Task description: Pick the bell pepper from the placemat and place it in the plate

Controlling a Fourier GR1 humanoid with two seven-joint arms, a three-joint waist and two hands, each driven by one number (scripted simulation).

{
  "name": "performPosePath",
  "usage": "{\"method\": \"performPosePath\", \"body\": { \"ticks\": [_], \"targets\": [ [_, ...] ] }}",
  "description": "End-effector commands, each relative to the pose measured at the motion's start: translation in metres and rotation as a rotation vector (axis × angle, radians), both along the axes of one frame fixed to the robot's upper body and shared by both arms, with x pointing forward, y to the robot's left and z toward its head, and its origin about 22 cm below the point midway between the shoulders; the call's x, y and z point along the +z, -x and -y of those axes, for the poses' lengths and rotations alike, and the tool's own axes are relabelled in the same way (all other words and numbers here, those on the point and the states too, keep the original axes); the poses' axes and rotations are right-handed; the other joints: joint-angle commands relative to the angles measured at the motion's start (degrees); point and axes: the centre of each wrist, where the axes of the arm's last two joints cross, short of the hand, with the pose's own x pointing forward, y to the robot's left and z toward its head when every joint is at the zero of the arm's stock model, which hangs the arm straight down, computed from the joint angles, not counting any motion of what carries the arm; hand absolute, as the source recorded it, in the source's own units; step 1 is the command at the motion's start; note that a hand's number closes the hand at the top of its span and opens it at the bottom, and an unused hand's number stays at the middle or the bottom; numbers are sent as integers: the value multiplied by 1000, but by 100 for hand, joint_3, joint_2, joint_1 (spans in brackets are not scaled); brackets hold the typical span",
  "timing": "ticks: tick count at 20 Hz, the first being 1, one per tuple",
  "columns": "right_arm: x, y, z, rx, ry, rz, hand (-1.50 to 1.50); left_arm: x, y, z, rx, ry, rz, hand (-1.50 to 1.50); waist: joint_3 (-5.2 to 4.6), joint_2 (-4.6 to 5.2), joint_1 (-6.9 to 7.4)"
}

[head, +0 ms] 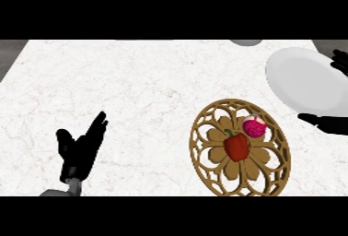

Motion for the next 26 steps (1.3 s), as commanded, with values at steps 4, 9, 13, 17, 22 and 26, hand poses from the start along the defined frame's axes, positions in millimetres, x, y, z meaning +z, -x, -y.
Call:
{"method": "performPosePath", "body": {
  "ticks": [4, 9, 13, 17, 22, 26],
  "targets": [
    [27, 19, -10, 147, 400, -281, -150, -7, 10, 12, 6, 1, -32, 0, -30, -25, -44],
    [39, 28, -48, 168, 500, -376, -150, -5, 2, -5, 11, 17, -36, 0, -21, -4, -32],
    [39, 20, -86, 129, 592, -425, -150, 11, 2, 4, 1, 11, -23, 0, -17, 9, 70],
    [43, 25, -112, 142, 598, -441, -150, 1, 1, -5, -26, 17, -24, 0, -16, 11, 23],
    [9, 28, -132, 105, 647, -492, -150, -15, 9, -4, 2, 11, -38, 0, -15, 13, 15],
    [5, 32, -140, 131, 660, -570, -150, -2, 10, 7, -12, 9, -29, 0, -14, 9, 14]
  ]
}}
